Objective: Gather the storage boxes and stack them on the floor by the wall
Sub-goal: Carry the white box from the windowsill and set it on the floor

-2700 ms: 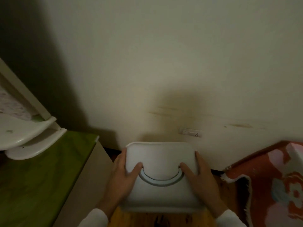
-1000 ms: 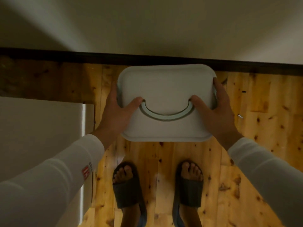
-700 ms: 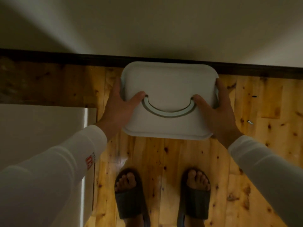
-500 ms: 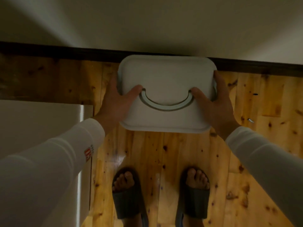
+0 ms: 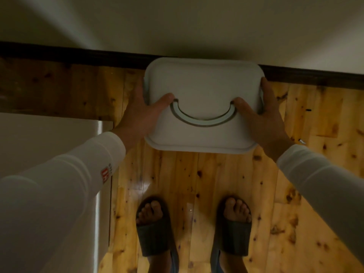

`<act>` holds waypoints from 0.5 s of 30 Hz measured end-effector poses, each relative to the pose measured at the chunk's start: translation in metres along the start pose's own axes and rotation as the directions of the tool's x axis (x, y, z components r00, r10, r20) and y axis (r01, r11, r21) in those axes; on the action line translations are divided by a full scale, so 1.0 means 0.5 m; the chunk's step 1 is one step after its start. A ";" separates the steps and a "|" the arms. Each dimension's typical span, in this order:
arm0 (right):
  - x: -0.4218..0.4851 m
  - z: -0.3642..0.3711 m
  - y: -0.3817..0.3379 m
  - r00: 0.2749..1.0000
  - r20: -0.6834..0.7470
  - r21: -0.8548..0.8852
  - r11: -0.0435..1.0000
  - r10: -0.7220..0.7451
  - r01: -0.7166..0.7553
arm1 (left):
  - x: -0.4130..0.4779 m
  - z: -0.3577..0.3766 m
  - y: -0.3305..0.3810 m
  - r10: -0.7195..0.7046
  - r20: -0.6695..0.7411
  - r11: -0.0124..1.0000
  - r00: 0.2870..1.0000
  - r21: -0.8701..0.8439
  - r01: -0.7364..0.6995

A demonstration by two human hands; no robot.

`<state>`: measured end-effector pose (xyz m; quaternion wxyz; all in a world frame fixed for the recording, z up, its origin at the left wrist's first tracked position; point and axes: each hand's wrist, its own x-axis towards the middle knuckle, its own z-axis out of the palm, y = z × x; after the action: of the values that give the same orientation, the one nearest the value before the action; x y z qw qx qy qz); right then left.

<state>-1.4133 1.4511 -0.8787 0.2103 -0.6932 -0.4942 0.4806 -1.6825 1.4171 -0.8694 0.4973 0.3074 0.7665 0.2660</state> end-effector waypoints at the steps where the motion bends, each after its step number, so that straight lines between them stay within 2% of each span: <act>1: -0.002 -0.002 0.000 1.000 -0.005 -0.007 1.000 0.007 -0.007 | -0.002 -0.003 0.006 -0.005 -0.012 1.000 1.000 -0.003 0.005; 4: -0.011 -0.010 -0.004 0.998 -0.055 -0.022 1.000 -0.014 0.013 | -0.011 -0.016 0.027 0.029 -0.101 1.000 0.995 -0.007 -0.029; 8: -0.033 -0.036 -0.033 0.996 -0.089 -0.068 0.997 -0.026 0.020 | -0.049 -0.026 0.070 0.150 -0.184 0.988 0.971 0.068 -0.139; 12: -0.054 -0.075 -0.098 0.992 -0.059 -0.143 0.985 -0.110 0.101 | -0.095 -0.039 0.130 0.256 -0.133 0.967 0.958 0.047 -0.252; 15: -0.071 -0.085 -0.136 0.988 -0.041 -0.140 0.980 -0.147 0.140 | -0.123 -0.038 0.158 0.224 -0.066 0.974 0.972 -0.003 -0.225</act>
<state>-1.4105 1.4563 -0.7912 0.2091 -0.6806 -0.5691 0.4113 -1.6641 1.4226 -0.7694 0.4404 0.3807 0.7412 0.3343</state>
